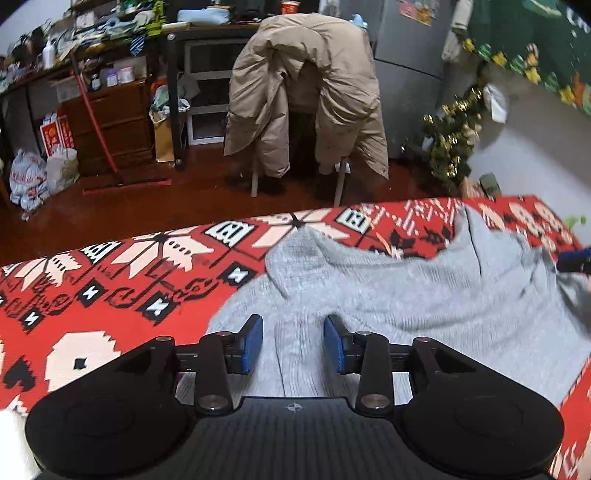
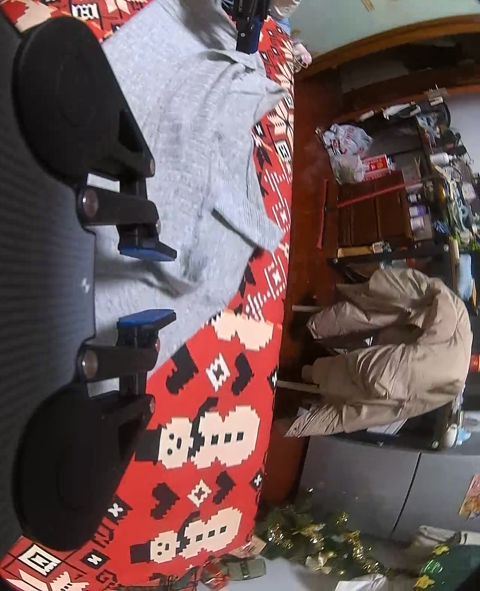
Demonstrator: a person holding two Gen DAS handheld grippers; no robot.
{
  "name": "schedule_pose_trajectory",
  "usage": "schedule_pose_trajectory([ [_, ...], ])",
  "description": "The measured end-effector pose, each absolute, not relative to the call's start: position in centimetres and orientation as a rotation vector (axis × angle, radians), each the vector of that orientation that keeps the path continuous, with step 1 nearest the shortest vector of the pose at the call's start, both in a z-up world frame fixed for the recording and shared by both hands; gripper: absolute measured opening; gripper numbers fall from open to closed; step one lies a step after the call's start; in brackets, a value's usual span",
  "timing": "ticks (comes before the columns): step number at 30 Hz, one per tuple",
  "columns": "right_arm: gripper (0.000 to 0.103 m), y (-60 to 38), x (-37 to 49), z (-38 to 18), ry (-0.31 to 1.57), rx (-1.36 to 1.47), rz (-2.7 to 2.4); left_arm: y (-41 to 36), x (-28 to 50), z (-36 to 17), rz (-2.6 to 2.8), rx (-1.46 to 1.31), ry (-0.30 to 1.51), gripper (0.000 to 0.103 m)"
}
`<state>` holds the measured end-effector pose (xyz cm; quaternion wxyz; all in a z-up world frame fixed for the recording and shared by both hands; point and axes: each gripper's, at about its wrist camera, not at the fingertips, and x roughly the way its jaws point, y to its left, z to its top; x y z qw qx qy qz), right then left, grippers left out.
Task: Fold clothes
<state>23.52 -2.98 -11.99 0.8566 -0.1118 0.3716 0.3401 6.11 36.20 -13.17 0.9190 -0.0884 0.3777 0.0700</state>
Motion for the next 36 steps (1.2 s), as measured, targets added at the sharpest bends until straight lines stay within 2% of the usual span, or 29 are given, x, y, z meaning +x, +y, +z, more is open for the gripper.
schedule_pose_trajectory([
  [1, 0.031, -3.1, 23.8, -12.1, 0.777, -0.246, 0.710, 36.3, 6.3, -13.2, 0.142, -0.190, 0.776, 0.035],
  [2, 0.031, -3.0, 24.0, -12.2, 0.772, -0.271, 0.713, 36.3, 6.4, -13.1, 0.141, -0.196, 0.775, 0.030],
  [3, 0.031, -2.9, 24.1, -12.3, 0.767, -0.299, 0.718, 36.3, 6.6, -13.1, 0.140, -0.195, 0.775, 0.020],
  [5, 0.029, -2.4, 24.4, -12.7, 0.756, -0.365, 0.730, 36.2, 6.7, -13.2, 0.137, -0.182, 0.773, 0.011],
  [11, 0.028, -1.4, 24.1, -12.4, 0.709, -0.469, 0.803, 36.2, 6.7, -13.2, 0.128, -0.189, 0.770, 0.011],
  [14, 0.028, -0.4, 24.0, -12.3, 0.679, -0.523, 0.826, 36.6, 6.7, -13.3, 0.145, -0.218, 0.775, 0.016],
  [23, 0.028, 0.0, 26.5, -12.1, 0.693, -0.438, 0.749, 36.8, 6.4, -13.0, 0.154, -0.227, 0.768, 0.016],
  [31, 0.028, -0.5, 23.5, -12.5, 0.679, -0.656, 0.865, 37.1, 6.7, -13.1, 0.139, -0.248, 0.776, 0.016],
  [36, 0.028, 0.8, 24.0, -12.7, 0.656, -0.626, 0.886, 37.4, 6.8, -13.3, 0.131, -0.285, 0.785, 0.016],
])
